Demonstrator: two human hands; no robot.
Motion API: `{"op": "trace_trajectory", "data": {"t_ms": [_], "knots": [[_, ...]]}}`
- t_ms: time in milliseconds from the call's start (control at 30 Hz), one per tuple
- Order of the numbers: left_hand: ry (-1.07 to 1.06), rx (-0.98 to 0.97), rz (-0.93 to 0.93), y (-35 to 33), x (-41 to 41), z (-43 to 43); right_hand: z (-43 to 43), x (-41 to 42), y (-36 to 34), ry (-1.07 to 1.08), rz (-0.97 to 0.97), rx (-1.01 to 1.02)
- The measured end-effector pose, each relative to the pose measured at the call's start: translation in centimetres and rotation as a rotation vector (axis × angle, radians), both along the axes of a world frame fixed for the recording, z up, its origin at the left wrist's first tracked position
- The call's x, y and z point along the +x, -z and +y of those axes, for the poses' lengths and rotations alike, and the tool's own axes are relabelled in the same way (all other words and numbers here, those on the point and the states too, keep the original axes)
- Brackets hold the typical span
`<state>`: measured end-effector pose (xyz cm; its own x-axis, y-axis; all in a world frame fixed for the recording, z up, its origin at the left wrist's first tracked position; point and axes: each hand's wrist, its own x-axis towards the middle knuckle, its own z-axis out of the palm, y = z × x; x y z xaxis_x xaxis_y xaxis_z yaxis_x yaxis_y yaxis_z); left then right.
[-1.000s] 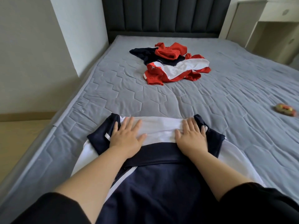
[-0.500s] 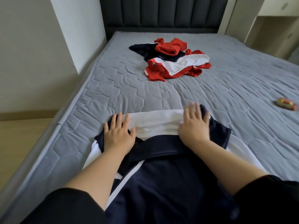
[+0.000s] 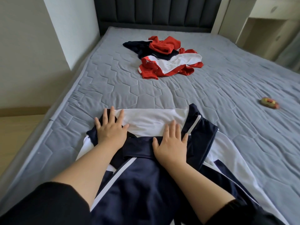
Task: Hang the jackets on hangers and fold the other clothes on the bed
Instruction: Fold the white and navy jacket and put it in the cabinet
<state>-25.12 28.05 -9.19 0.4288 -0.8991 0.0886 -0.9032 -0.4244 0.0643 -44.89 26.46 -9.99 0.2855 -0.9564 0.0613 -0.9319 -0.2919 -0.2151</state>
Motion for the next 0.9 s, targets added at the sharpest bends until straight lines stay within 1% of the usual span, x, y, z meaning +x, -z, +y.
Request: {"op": "trace_trajectory", "data": {"t_ms": [67, 133, 200, 300, 333, 400, 467, 600, 667, 733, 800, 833, 900], "knots": [[0.027, -0.027, -0.049, -1.0, -0.8, -0.1, 0.1, -0.1, -0.2, 0.013, -0.011, 0.007], [0.108, -0.099, -0.086, -2.2, -1.8, -0.3, 0.1, 0.0, -0.2, 0.005, -0.024, 0.013], [0.207, -0.151, -0.086, -2.7, -2.8, -0.6, 0.0, 0.0, -0.3, -0.012, -0.011, 0.023], [0.381, -0.109, -0.046, -1.0, -4.2, 0.0, 0.0, -0.1, -0.4, -0.023, 0.013, 0.037], [0.403, -0.088, -0.034, -0.1, -4.5, 0.4, 0.0, -0.2, -0.4, -0.032, 0.014, 0.04], [0.364, -0.073, 0.001, 1.2, -4.4, 0.9, 0.0, -0.5, -0.4, -0.051, 0.008, 0.042], [0.324, -0.07, 0.021, 1.4, -4.2, 0.8, -0.4, -1.2, -0.5, -0.015, -0.012, 0.06], [0.297, -0.042, -0.018, 1.1, -4.6, 0.9, -2.7, -3.6, -1.1, 0.211, -0.047, 0.1], [0.288, -0.048, -0.01, 1.3, -4.7, 1.0, -3.9, -4.2, -1.7, 0.256, -0.045, 0.067], [0.287, -0.046, -0.018, 1.3, -4.6, 1.1, -4.3, -3.9, -2.4, 0.161, -0.007, -0.094], [0.291, -0.04, -0.022, 1.3, -4.6, 1.1, -4.7, -2.8, -3.1, -0.033, 0.028, -0.229], [0.288, -0.028, -0.017, 1.3, -4.6, 0.9, -5.2, -2.0, -3.6, -0.122, 0.038, -0.24], [0.293, -0.019, -0.008, 1.4, -4.4, 0.7, -6.5, -0.3, -5.0, -0.234, 0.064, -0.154]]}}
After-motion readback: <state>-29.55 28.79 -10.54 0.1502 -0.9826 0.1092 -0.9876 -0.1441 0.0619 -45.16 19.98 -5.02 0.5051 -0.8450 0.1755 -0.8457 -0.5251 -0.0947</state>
